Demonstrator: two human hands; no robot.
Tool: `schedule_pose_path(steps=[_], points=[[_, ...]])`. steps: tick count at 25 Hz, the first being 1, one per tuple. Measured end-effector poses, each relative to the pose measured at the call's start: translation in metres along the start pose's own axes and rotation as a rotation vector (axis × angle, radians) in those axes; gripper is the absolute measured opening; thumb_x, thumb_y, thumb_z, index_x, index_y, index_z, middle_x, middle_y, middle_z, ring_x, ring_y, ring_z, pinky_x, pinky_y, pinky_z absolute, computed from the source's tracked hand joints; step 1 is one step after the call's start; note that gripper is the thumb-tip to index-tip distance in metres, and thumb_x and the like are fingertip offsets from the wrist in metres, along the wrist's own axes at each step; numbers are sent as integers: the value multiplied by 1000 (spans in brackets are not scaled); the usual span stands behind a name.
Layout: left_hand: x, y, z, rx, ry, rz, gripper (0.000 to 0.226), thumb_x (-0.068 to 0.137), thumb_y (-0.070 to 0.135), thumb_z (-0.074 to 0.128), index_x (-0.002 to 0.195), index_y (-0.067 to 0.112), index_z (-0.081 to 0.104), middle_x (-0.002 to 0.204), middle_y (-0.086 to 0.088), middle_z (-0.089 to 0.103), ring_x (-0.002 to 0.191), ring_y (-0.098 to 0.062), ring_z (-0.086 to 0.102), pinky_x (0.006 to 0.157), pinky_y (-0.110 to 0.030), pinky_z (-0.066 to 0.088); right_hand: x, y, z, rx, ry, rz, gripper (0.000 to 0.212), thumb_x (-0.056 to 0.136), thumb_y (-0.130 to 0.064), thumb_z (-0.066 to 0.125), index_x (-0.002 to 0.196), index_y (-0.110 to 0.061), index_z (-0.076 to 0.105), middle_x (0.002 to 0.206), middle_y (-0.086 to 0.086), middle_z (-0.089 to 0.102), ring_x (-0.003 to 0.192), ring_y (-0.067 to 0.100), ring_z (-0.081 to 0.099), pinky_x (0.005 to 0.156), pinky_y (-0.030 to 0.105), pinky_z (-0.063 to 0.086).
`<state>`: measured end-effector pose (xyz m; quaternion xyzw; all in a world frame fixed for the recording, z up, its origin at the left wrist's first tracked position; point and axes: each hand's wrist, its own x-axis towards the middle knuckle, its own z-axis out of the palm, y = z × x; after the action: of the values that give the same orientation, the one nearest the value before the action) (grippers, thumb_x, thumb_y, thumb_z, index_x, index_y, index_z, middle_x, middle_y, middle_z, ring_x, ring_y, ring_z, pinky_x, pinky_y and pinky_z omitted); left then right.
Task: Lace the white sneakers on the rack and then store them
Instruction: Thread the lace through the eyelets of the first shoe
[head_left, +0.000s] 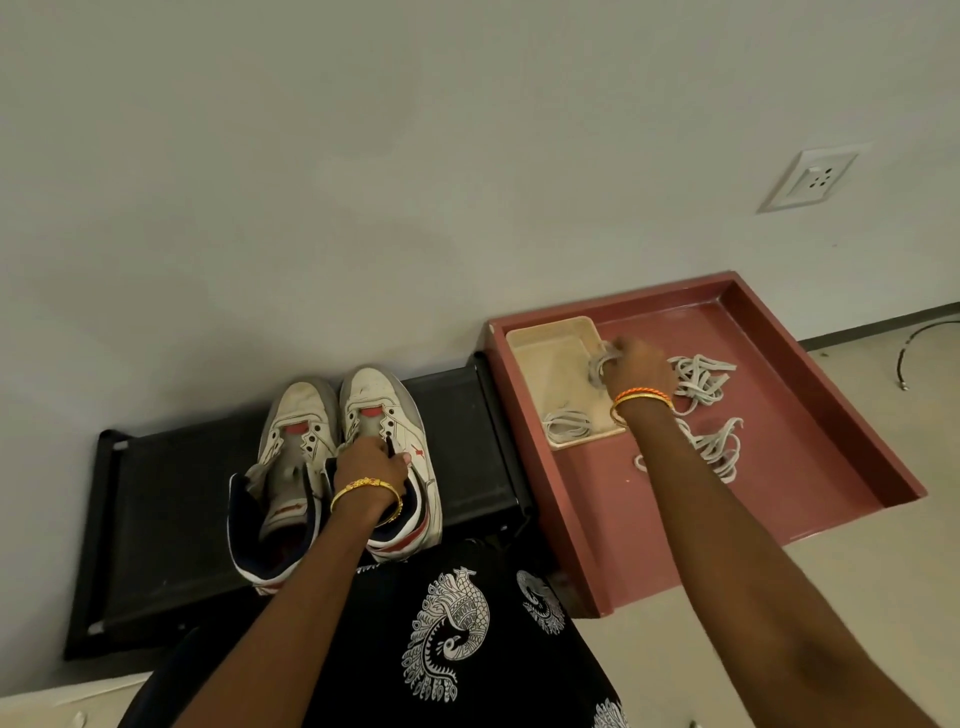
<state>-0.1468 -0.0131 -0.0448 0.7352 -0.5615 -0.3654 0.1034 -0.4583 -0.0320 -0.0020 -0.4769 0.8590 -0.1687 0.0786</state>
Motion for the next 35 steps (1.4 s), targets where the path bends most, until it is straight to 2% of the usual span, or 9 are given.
schedule_pose_path(steps=[3,5,8,11,15,18,22,31,35], points=[[-8,6,-9,58,-43,-6,33,86,28,65,100,-2,66,92,-18,70,89,-34,66,85,-39,52,-10,-17,-40,601,-56,26,9,80,2,60,82,-6,65,72,14,67,68,25,67,59,32,47],[-21,23,-23,104,35,87,44,84,26,68,120,4,56,114,-14,63,107,-31,58,92,-34,45,-28,-35,-74,887,-185,34,22,83,7,58,76,-13,62,57,-2,65,45,7,58,45,22,42],[-55,70,-53,-366,58,290,50,86,19,66,131,12,45,120,-1,52,114,-18,51,92,-27,39,-63,-65,-112,1037,-318,-53,28,87,8,53,79,-16,64,55,-8,65,46,4,54,42,17,39],[-99,105,-75,-808,-471,246,34,97,38,41,124,20,49,115,-4,62,118,-21,54,94,-36,38,-99,-95,-122,1128,-320,-96,24,86,8,54,81,-14,63,57,-6,66,49,6,57,42,19,42],[-129,87,-90,-755,-889,245,58,88,54,38,118,9,57,89,-7,67,84,-21,65,80,-30,49,-137,-118,-115,1202,-254,0,21,85,7,58,80,-13,60,52,-7,64,46,4,59,42,18,45],[-129,57,-105,-698,-743,293,26,96,23,47,106,7,64,69,2,52,56,-9,54,62,-22,47,-152,-117,-103,1174,-203,83,18,86,5,59,79,-11,58,50,-3,60,40,0,54,42,16,46],[-124,27,-127,-741,-621,156,30,98,28,44,96,8,66,64,2,44,43,-5,35,41,-14,33,-164,-116,-84,1162,-158,150,8,86,1,63,86,-6,58,54,1,59,43,5,53,45,17,50],[-94,11,-134,-850,-504,1,19,97,0,42,102,2,60,93,-13,69,62,-11,69,55,-17,55,-144,-115,-23,884,-241,248,21,82,-2,65,76,-20,58,81,12,65,65,19,62,55,29,55],[-55,7,-117,-711,-259,-37,7,94,9,53,89,7,57,90,-11,67,52,-7,66,51,-17,51,-120,-121,5,618,-214,289,19,81,0,59,97,-9,62,97,14,63,93,33,62,82,36,51]])
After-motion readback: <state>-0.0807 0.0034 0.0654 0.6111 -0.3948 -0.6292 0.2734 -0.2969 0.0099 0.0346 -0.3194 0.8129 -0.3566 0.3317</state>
